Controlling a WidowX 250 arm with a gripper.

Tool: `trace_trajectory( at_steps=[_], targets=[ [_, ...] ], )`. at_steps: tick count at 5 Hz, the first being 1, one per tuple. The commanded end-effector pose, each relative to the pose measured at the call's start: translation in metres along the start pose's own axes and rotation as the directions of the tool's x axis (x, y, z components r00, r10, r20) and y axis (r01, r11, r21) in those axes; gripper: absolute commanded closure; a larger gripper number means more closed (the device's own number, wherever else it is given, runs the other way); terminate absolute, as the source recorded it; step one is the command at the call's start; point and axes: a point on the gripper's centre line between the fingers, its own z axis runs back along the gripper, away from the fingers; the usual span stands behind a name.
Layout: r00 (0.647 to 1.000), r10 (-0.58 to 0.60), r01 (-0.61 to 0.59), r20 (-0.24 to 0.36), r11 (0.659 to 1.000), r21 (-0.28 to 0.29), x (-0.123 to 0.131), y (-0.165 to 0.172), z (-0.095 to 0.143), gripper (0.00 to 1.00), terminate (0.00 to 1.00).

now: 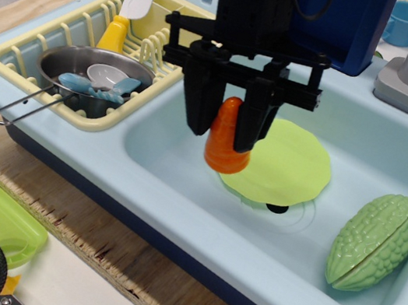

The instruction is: Put carrot on plate

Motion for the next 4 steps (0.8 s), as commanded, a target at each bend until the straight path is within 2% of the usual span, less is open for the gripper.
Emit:
trace_trajectory(
  at_steps=[1,2,4],
  targets=[
    [0.999,-0.05,0.051,0.012,0.998,-0.029,0.032,-0.006,-0.003,1.0,0.0],
    [0.997,-0.073,0.072,-0.021,0.996,-0.058,0.05,-0.005,-0.015,1.0,0.0],
    [0.996,-0.085,0.083,-0.031,0.995,-0.053,0.066,-0.004,-0.017,1.0,0.0]
  ],
)
